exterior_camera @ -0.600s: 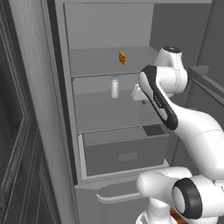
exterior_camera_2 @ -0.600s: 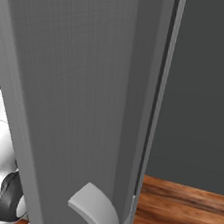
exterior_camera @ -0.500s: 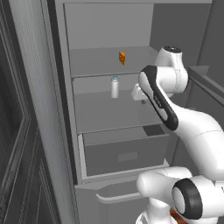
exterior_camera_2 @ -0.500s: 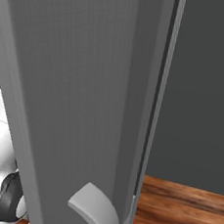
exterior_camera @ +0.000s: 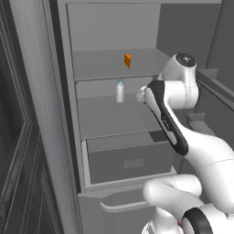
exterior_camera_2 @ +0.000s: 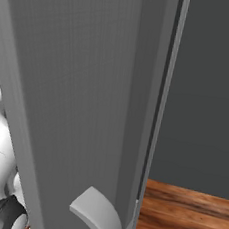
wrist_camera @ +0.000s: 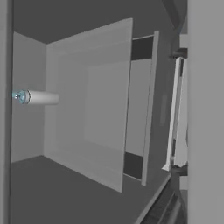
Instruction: Pick the cheese from the fridge and the cheese grater from the cabinet and place them next to the salad bowl.
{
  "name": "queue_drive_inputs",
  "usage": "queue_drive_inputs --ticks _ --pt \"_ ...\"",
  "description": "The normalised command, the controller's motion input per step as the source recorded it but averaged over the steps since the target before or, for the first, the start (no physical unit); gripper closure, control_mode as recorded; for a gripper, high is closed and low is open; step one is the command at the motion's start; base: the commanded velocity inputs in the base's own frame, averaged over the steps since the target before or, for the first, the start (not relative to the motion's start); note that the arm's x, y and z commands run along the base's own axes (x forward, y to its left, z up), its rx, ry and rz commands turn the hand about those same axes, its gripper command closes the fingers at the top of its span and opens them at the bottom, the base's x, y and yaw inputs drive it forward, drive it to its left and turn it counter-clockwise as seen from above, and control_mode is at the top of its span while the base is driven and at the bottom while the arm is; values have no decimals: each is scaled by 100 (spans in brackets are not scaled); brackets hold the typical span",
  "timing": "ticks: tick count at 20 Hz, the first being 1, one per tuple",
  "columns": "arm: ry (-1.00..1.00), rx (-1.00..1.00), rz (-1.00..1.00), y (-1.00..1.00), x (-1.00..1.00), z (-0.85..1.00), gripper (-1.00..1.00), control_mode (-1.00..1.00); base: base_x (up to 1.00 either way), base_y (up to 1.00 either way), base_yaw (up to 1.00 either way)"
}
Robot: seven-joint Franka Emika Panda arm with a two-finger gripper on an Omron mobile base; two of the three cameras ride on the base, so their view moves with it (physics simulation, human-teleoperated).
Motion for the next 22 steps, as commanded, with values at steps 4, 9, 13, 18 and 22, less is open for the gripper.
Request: queue_drive_inputs --ticks 4,9,13,18,22 --pt "-1 1 -7 19 6 41 -100 -100 0 0 0" --pt "3 1 -9 17 9 45 -100 -100 0 0 0" --pt "0 0 -5 8 23 42 -100 -100 0 0 0" --pt "0 0 0 0 30 27 -100 -100 0 0 0" --pt "0 0 0 -8 36 14 -100 -100 0 0 0"
